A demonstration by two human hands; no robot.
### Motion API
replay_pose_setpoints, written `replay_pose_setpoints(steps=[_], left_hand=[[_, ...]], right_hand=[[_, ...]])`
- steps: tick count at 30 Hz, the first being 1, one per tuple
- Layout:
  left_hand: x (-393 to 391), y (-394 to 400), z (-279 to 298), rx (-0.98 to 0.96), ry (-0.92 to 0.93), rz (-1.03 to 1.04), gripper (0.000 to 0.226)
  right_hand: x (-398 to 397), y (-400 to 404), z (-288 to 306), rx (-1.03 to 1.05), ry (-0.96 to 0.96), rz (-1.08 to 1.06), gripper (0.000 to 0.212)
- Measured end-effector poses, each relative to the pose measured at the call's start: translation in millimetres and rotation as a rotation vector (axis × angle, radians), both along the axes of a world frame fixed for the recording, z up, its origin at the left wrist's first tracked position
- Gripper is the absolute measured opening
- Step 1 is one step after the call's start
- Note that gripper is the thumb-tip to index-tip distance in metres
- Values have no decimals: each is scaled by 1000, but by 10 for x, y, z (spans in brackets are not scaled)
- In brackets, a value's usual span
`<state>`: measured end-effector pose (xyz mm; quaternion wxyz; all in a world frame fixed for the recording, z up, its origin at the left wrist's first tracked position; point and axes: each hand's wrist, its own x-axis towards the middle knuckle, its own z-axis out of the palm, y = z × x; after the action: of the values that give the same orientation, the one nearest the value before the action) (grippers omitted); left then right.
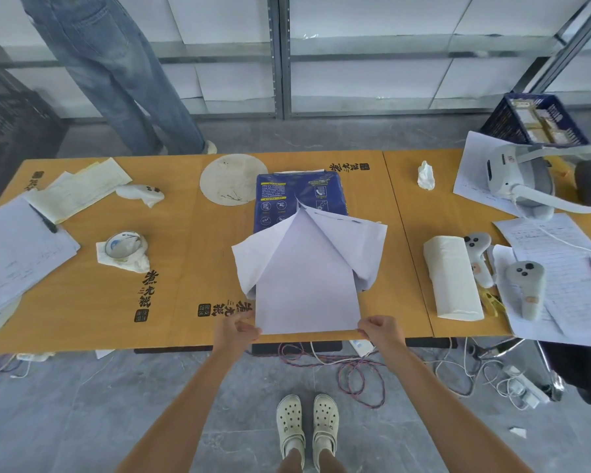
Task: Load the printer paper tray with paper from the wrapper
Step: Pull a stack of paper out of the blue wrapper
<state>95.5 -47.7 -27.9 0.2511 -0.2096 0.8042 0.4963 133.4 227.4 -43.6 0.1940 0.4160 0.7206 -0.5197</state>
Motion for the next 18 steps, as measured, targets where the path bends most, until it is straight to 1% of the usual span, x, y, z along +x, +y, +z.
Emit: replay_pose_setpoints(steps=[3,6,7,8,10,12,16,18], left_hand=[[56,12,-5,3,-20,-19,43],[18,49,-12,0,-53,1,20],[-8,64,-10,4,-56,19,14],[-43,82,-5,23,-49,40,13],[-114,131,-22,86,-21,86,18],[-170,195,-9,135,21,125,20],[-253,262,-25,139,126,107,31],[-307,261,-50,129,165,104,32]], right_hand=[[31,-13,44,11,4,38,10],[-26,-47,86,35,17,80,7],[-49,-59,98,35,34,75,6],[-71,-71,112,34,52,66,11],[-124,-98,139,8,106,40,23],[-202,-127,139,-13,166,38,30],[-389,-170,109,36,198,133,42],[-485,-168,107,74,189,154,45]])
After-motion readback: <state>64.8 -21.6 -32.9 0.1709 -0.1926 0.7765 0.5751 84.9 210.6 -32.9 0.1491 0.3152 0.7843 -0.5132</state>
